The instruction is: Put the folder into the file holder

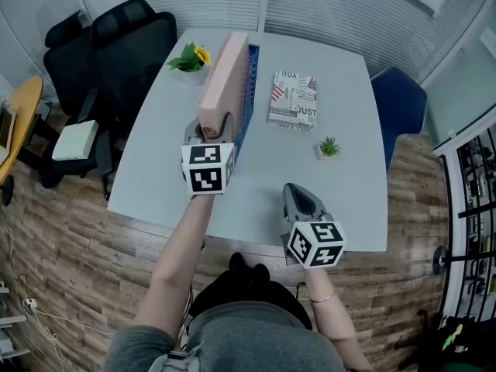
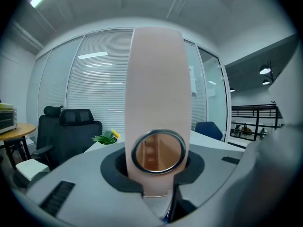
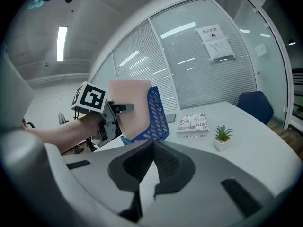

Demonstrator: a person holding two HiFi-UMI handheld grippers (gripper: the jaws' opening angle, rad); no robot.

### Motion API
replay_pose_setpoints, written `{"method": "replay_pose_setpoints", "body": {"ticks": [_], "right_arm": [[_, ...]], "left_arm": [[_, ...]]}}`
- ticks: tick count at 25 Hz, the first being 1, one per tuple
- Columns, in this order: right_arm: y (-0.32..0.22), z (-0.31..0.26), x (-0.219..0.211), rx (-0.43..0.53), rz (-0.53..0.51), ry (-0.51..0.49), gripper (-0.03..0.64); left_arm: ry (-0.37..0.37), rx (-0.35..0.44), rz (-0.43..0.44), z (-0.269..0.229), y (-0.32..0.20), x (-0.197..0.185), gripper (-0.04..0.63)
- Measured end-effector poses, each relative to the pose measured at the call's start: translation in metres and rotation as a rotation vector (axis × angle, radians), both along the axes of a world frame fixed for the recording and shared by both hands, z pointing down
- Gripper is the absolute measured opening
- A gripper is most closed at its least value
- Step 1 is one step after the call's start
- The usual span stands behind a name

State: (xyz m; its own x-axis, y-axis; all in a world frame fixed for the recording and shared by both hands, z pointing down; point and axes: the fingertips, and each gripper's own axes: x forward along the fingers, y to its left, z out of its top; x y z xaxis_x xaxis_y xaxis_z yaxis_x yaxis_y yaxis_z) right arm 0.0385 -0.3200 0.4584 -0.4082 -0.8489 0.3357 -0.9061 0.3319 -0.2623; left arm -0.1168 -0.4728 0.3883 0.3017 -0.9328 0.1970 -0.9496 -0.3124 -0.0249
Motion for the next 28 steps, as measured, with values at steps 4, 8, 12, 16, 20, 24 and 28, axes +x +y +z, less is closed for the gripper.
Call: {"method": "replay_pose_setpoints", "body": {"ticks": [4,8,12,16,20,24,28], "right_arm": [[-0.001,0.003,0.002,-0.005,0.005,-0.001,0.006],[-0.003,0.005,0.005,-0.011,0.011,-0.011,0.006],[-0.003,0.006,0.007,-0.016,0.018,-0.019,0.006],[-0.002,0.005,0.008,-0.018,0.015,-0.018,0.006],[0.0,0.004,0.01,-0.017,0.016,-0.014,0.006],[0.002,0.003,0.01,-0.016,0.012,-0.016,0.006],[0.004,0.004,0.007,-0.015,-0.003,-0.021,0.006]], "left_arm": [[-0.019,-0.025,0.001,0.012,-0.002,0.003,0.138],[-0.034,-0.032,0.003,0.019,-0.003,0.006,0.141],[-0.038,-0.036,0.014,0.021,-0.002,0.007,0.155],[-0.021,-0.032,0.007,0.023,-0.002,0.006,0.168],[-0.013,-0.026,0.018,0.023,0.0,0.007,0.178],[-0.004,-0.015,0.029,0.022,0.002,0.008,0.213],[0.01,-0.006,0.027,0.018,0.007,0.005,0.261]]}}
